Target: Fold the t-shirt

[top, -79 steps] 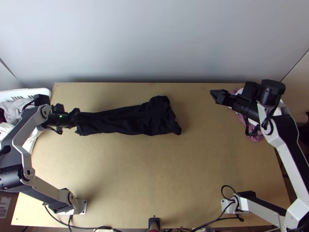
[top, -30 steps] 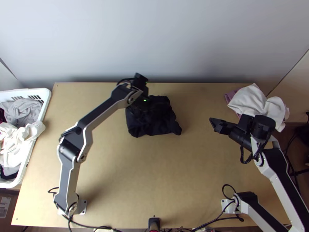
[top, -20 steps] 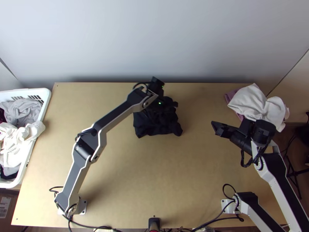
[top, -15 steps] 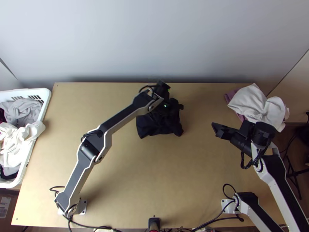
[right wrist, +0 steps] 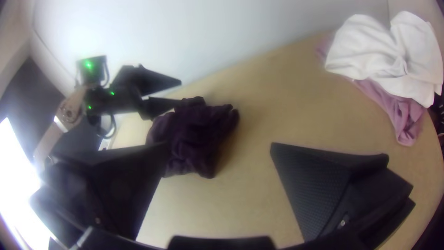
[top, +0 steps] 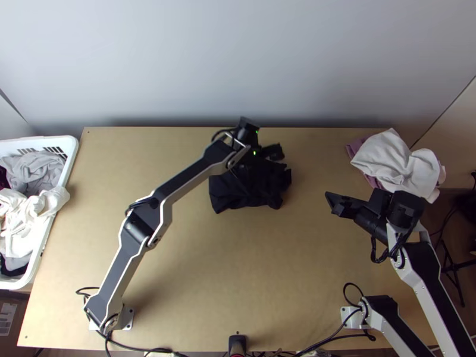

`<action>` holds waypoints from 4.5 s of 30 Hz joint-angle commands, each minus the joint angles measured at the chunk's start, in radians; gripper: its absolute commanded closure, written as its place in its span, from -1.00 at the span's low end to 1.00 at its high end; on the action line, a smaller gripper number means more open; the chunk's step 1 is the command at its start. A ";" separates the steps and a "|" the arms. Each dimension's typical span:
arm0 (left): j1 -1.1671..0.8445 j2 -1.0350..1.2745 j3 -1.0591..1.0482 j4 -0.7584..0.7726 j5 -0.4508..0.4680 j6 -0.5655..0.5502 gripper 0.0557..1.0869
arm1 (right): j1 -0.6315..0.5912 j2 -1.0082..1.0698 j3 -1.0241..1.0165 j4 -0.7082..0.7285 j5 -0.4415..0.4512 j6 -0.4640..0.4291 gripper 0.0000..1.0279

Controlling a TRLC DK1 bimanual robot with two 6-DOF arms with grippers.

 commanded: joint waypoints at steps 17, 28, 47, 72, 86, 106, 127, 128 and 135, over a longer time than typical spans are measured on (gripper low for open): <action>0.286 -0.671 -0.617 -0.042 0.023 0.249 -0.90 | 0.224 0.352 0.004 0.260 -0.001 0.409 -0.93; 0.423 -0.872 -0.867 -0.007 0.023 0.236 -0.90 | 0.419 0.604 0.065 0.421 0.117 0.502 -0.93; 0.541 -0.950 -0.915 -0.028 -0.009 0.253 -0.90 | 0.520 0.981 0.328 0.515 0.158 0.616 -0.90; 0.605 -0.966 -0.950 -0.030 0.009 0.279 -0.90 | 0.465 1.098 0.650 0.251 0.147 0.283 0.95; 0.657 -1.010 -1.024 -0.027 0.043 0.284 -0.90 | 0.399 0.864 0.663 0.253 0.267 0.080 0.95; 0.667 -1.064 -1.143 -0.017 0.115 0.299 -0.90 | -0.034 0.717 0.809 0.159 0.290 -0.058 0.95; 0.679 -1.062 -1.182 0.013 0.118 0.359 -0.90 | -0.440 0.725 0.571 0.368 0.180 -0.222 0.95; 0.684 -1.064 -1.185 0.013 0.118 0.365 -0.90 | -0.460 0.731 0.568 0.381 0.164 -0.222 0.95; 0.697 -1.101 -1.214 0.009 0.118 0.382 -0.90 | -0.594 0.703 0.432 0.454 0.035 -0.282 0.95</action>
